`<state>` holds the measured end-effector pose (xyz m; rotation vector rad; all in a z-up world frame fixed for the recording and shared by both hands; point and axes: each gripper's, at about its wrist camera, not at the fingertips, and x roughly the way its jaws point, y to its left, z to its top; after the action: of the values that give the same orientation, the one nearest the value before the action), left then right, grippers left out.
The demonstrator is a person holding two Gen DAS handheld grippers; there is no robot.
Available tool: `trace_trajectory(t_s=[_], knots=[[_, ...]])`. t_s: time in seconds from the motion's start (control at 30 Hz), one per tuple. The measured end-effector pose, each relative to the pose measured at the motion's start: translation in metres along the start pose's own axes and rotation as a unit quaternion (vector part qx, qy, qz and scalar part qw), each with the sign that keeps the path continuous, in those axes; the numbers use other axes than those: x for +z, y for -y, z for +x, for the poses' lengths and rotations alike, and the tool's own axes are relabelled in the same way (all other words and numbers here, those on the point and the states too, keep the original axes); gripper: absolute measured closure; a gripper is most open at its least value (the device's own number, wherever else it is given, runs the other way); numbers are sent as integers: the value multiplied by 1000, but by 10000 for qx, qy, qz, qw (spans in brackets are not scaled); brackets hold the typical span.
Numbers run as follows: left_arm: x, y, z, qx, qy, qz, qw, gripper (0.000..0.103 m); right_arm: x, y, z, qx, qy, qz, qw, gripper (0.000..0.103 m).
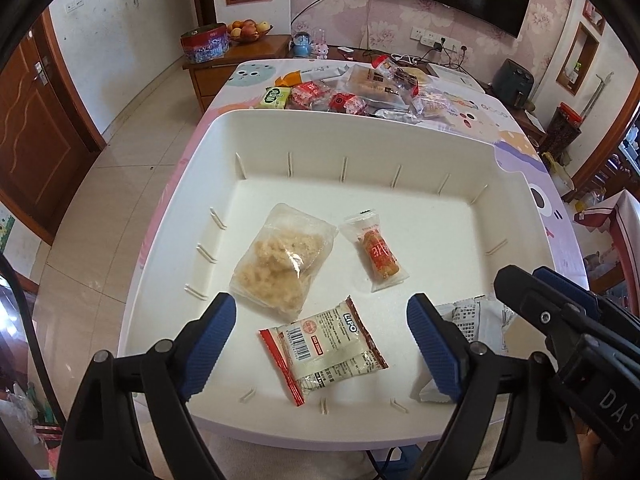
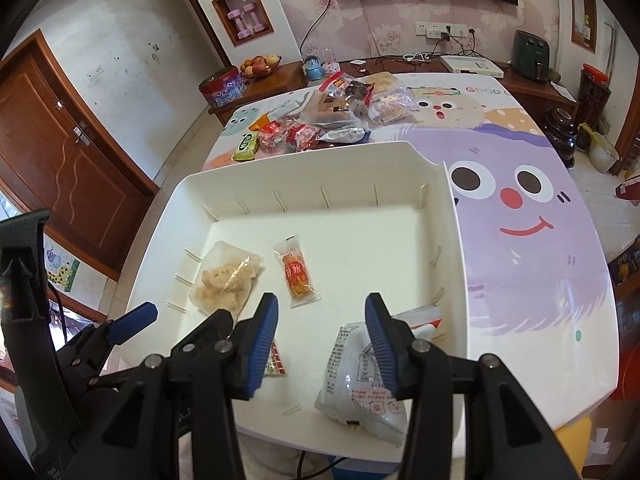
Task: Organize snacks
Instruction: 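Grasp the green pastry pack with the left tool while the right grasps a printed snack bag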
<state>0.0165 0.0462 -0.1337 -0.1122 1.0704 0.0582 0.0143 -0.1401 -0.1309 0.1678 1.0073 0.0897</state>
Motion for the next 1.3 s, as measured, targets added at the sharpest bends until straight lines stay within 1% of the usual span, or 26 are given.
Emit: trace_trajectory(t_s=[0.47,0.57,0.77,0.9,0.93,1.07,1.17,1.27,1.3], knots=[[3,2,2,32,-2,42,10000,16,5,-2,4,51,19,-65,10000,57],[8,2,2,30,5,75,10000,16,10,-4,3,62,83,-142,9998,57],[28,-6,-8,-25,184,8,9998,16,29,-2,-12,102,341,-296,9989,57],[49,-10,-21,169,425,83,9989,16,51,1,-25,-39,529,-431,9977,57],[54,-10,-24,177,457,101,9987,16,62,4,-30,-56,556,-482,9973,57],[83,-14,-42,135,649,173,9976,16,99,16,-48,111,491,-463,9977,57],[109,-15,-53,193,784,323,9962,16,133,23,-64,161,524,-460,9974,57],[136,-13,-64,419,959,601,9927,16,169,28,-81,19,706,-531,9961,57],[147,-11,-67,559,1034,703,9906,16,180,29,-85,3,742,-536,9958,57]])
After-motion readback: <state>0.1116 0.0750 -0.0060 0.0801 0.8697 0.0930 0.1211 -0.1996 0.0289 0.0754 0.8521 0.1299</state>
